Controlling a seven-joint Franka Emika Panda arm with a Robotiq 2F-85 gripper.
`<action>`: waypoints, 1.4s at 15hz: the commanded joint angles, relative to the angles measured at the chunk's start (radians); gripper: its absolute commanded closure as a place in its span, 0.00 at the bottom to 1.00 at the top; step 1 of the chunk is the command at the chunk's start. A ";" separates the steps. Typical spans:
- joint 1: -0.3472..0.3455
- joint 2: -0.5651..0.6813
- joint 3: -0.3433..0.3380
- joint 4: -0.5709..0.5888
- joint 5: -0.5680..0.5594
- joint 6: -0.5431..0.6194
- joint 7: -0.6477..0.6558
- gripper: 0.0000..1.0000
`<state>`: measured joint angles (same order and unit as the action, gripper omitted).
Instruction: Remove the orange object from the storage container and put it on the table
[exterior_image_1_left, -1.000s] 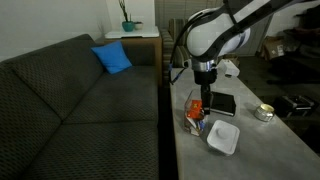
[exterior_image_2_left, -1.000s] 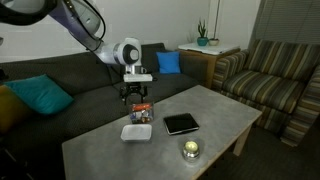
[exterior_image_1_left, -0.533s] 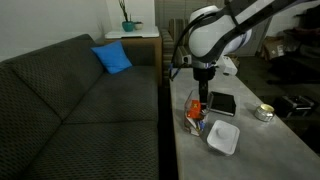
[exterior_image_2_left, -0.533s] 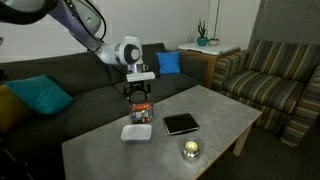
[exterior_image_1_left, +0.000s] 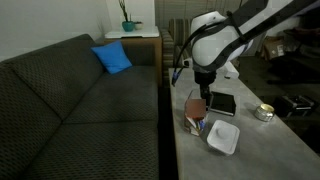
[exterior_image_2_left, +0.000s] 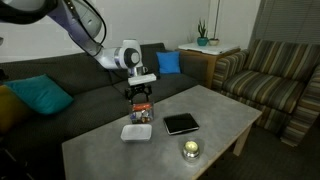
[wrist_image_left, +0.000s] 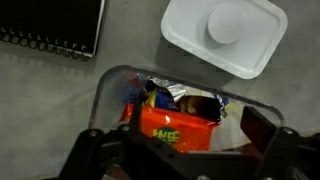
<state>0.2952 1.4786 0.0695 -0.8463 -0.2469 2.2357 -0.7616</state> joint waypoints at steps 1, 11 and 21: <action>0.004 0.000 0.001 0.006 -0.004 -0.012 0.020 0.00; -0.018 -0.001 0.028 -0.017 0.056 -0.091 0.174 0.00; -0.074 -0.002 0.056 0.014 0.209 -0.122 0.476 0.00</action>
<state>0.2413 1.4765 0.1019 -0.8486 -0.0766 2.1073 -0.3608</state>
